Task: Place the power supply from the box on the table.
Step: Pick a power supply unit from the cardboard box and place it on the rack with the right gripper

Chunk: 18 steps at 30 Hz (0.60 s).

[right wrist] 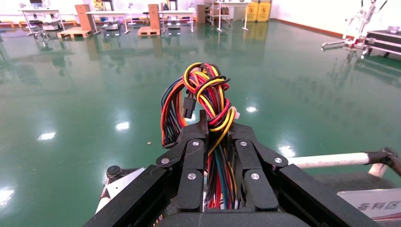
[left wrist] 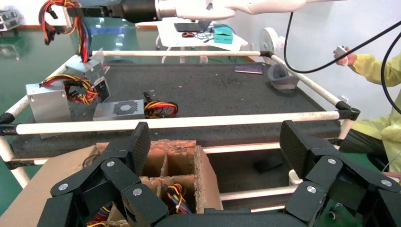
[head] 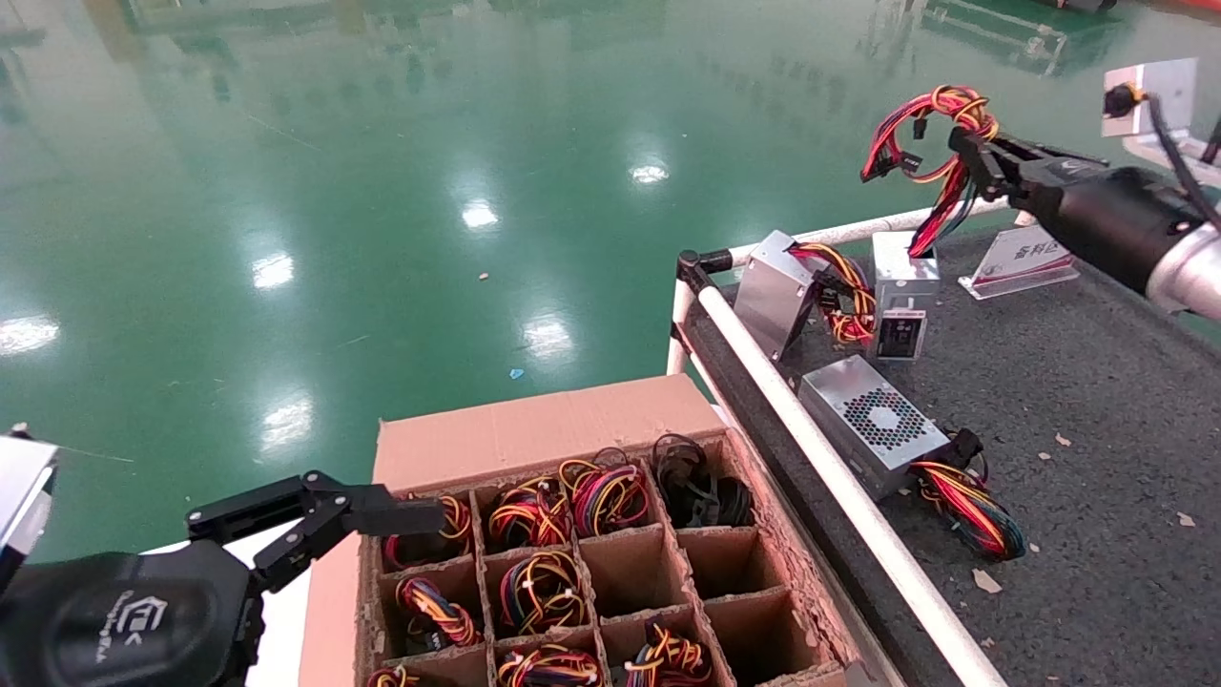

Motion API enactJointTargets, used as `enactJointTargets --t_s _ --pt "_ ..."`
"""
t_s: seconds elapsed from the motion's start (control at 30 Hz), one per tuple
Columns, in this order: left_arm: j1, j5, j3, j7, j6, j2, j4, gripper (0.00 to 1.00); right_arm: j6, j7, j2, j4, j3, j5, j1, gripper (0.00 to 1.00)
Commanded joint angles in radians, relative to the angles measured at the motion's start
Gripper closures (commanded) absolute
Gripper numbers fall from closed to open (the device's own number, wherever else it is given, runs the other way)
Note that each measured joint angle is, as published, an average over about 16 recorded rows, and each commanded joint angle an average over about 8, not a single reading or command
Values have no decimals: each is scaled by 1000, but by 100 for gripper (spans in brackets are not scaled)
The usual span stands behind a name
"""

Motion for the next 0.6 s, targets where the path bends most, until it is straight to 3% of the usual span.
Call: enactJointTargets --t_s 0.03,0.6 --pt "0 0 0 0 0 0 0 0 15 -2 -14 0 2 2 -7 100" --pt "0 0 0 0 0 0 0 0 136 -5 -123 15 42 61 -21 100"
